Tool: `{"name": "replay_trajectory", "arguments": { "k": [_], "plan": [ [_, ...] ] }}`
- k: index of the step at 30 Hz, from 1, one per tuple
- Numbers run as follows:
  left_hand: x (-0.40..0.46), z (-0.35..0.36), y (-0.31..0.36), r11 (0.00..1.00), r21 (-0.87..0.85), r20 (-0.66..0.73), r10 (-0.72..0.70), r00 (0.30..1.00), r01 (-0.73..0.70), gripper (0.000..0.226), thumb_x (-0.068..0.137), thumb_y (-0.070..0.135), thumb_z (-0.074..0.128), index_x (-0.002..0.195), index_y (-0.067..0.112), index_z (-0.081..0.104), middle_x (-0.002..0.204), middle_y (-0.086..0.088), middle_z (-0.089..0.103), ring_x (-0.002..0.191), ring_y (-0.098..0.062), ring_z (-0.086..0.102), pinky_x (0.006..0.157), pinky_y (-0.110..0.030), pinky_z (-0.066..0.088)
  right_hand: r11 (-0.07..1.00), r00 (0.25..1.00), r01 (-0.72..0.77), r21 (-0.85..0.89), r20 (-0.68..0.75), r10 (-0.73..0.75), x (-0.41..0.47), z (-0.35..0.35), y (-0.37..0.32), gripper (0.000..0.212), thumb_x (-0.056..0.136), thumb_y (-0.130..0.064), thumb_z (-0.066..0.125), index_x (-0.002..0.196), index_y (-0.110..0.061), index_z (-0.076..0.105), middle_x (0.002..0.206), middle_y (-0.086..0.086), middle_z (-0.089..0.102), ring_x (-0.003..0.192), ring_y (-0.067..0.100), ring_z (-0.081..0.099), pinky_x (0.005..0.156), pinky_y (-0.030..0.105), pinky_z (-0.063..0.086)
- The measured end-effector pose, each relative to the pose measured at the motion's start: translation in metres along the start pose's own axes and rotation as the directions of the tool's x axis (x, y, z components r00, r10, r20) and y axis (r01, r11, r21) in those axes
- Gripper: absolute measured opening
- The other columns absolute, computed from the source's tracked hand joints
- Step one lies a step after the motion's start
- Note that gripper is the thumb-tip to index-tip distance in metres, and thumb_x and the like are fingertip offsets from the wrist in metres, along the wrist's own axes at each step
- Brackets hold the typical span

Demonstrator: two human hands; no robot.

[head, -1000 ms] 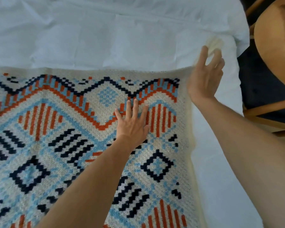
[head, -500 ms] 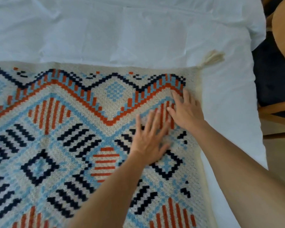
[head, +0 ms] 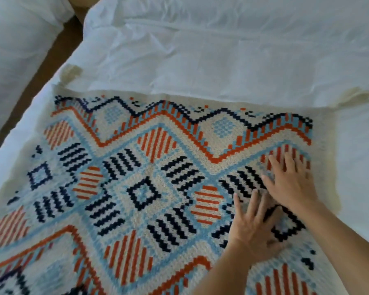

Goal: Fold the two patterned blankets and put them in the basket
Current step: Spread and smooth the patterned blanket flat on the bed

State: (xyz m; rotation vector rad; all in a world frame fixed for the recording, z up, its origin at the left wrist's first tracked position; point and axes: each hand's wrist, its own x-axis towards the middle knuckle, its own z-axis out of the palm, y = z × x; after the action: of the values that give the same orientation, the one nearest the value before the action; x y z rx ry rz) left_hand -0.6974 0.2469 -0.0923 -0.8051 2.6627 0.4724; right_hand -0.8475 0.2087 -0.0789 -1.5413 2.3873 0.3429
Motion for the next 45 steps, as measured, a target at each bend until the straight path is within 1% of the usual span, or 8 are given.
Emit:
{"name": "replay_trajectory", "arguments": {
  "k": [4,8,17,23,26,31,37,45],
  "plan": [
    [-0.042,0.010,-0.003,0.996,0.071,0.055,-0.052,0.997,0.048,0.079,0.091,0.068,0.023,0.153,0.026,-0.003,0.160,-0.012,-0.014,0.144,-0.035,-0.020,0.103,-0.074,-0.005,0.994,0.993,-0.089,0.062,0.077,0.085,-0.059,0.007,-0.001,0.062,0.095,-0.049,0.035,0.148,-0.027,0.012,0.156,0.011,0.005,0.139,0.035,0.015,0.107,0.050,0.030],
    [-0.078,0.020,0.009,0.995,0.071,0.105,-0.073,0.992,0.065,0.077,0.091,0.069,0.016,0.152,0.029,-0.011,0.157,-0.010,-0.023,0.143,-0.035,-0.022,0.105,-0.072,-0.006,0.978,0.973,-0.179,0.109,0.166,0.159,-0.132,0.025,0.009,0.059,0.096,-0.042,0.039,0.148,-0.027,0.014,0.156,0.010,0.009,0.139,0.032,0.016,0.105,0.050,0.032],
    [-0.153,0.057,0.069,0.981,0.150,0.194,0.093,0.977,-0.123,0.080,0.092,0.062,0.030,0.151,0.028,-0.011,0.157,-0.013,-0.024,0.143,-0.038,-0.019,0.106,-0.073,0.004,0.906,0.915,-0.368,0.209,0.255,0.313,-0.290,0.082,0.025,0.065,0.092,-0.029,0.049,0.148,-0.026,0.014,0.154,0.012,0.013,0.137,0.032,0.020,0.103,0.051,0.033],
    [-0.190,0.093,0.104,0.962,0.192,0.252,0.143,0.957,-0.195,0.078,0.093,0.065,0.026,0.150,0.030,-0.013,0.155,-0.015,-0.026,0.142,-0.042,-0.019,0.105,-0.075,0.006,0.823,0.834,-0.534,0.196,0.280,0.474,-0.358,0.113,0.038,0.078,0.090,-0.029,0.052,0.149,-0.018,0.003,0.140,0.012,0.033,0.124,0.030,0.037,0.097,0.044,0.038],
    [-0.210,0.105,0.121,0.960,0.183,0.302,0.151,0.941,-0.213,0.071,0.096,0.054,0.028,0.151,0.031,-0.012,0.156,-0.013,-0.026,0.142,-0.042,-0.019,0.105,-0.074,0.007,0.795,0.809,-0.578,0.183,0.260,0.528,-0.384,0.125,0.050,0.069,0.091,-0.027,0.051,0.146,-0.007,0.014,0.130,0.014,0.046,0.118,0.030,0.045,0.093,0.040,0.039],
    [-0.238,0.103,0.140,0.980,0.118,0.322,0.113,0.940,-0.158,0.068,0.097,0.050,0.033,0.151,0.029,-0.002,0.159,-0.010,-0.016,0.146,-0.037,-0.010,0.109,-0.069,0.014,0.732,0.848,-0.529,0.430,0.220,0.483,-0.413,0.120,0.051,0.024,0.092,-0.010,0.045,0.114,-0.002,0.045,0.108,0.016,0.058,0.097,0.032,0.058,0.070,0.031,0.042],
    [-0.264,0.032,0.145,0.993,0.108,0.259,0.006,0.966,-0.036,0.063,0.100,0.035,0.032,0.152,0.023,-0.002,0.158,-0.013,0.003,0.142,-0.035,0.015,0.105,-0.055,0.034,0.859,0.944,-0.323,0.398,0.072,0.321,-0.435,0.052,0.009,0.030,0.093,-0.009,0.041,0.123,-0.009,0.041,0.110,0.014,0.052,0.094,0.032,0.058,0.066,0.031,0.037],
    [-0.302,-0.070,0.091,0.999,-0.037,0.143,0.027,0.989,-0.021,0.082,0.093,0.004,0.048,0.151,0.033,-0.002,0.142,-0.012,0.035,0.124,-0.031,0.044,0.093,-0.041,0.047,0.893,0.988,-0.153,0.424,0.031,0.154,-0.440,-0.021,-0.095,0.054,0.094,-0.015,0.044,0.145,-0.016,0.024,0.134,0.009,0.047,0.106,0.028,0.058,0.082,0.037,0.047]
  ]
}}
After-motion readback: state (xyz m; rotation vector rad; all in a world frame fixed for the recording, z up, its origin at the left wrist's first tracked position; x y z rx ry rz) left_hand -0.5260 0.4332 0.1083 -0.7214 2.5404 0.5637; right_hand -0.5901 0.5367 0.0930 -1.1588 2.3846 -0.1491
